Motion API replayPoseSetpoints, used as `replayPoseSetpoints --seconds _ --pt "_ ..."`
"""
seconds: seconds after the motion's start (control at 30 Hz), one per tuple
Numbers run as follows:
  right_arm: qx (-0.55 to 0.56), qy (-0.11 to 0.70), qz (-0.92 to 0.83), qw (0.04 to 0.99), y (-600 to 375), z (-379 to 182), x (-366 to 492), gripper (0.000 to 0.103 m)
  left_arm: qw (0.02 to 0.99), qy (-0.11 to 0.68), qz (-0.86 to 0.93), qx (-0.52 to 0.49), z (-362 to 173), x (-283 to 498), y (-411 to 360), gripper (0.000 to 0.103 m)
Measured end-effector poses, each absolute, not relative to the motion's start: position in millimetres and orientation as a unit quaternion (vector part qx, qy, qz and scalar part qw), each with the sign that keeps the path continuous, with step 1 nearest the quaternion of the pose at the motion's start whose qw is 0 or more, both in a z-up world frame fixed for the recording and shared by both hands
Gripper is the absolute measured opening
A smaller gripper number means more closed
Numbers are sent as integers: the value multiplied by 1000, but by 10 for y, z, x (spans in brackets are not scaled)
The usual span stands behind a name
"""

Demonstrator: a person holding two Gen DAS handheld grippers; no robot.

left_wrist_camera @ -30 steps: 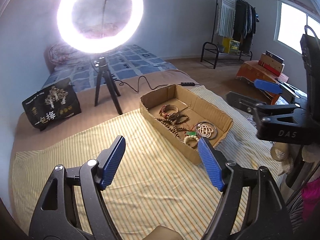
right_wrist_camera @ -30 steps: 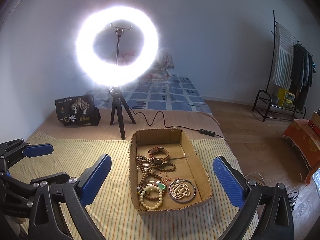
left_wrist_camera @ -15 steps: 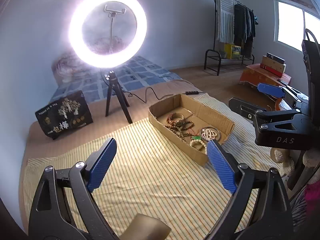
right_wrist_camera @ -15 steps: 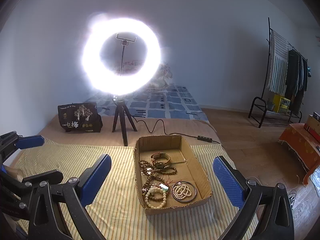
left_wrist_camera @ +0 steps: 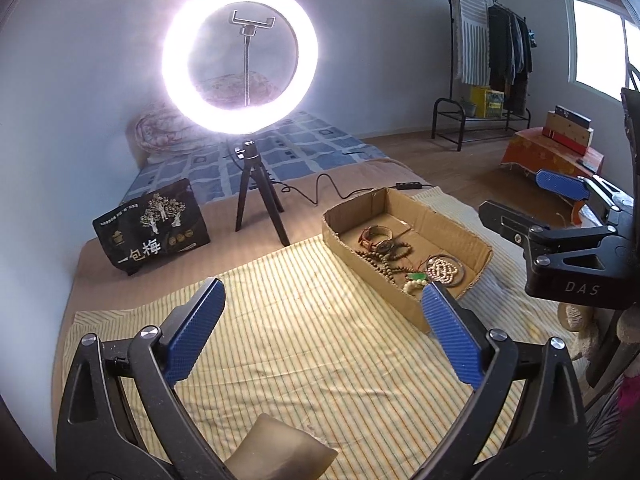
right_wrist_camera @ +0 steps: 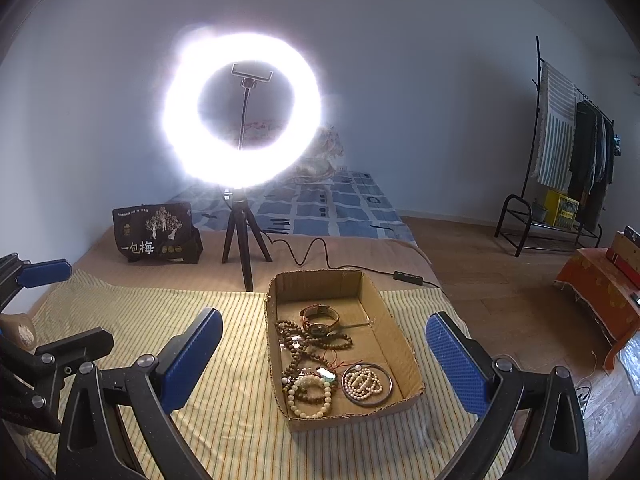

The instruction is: Organize jewelry

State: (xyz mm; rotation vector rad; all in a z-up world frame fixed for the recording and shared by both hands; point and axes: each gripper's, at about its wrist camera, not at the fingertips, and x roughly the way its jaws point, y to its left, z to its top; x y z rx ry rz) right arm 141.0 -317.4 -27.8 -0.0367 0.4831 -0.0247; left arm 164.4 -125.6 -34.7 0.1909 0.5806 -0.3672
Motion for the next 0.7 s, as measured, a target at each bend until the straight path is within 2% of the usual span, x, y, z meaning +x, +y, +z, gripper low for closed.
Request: replayPoseSetpoints --seconds 0.7 --pt "-22 251 -15 968 -3174 -373 1485 103 937 284 -180 96 -372 1628 -1274 102"
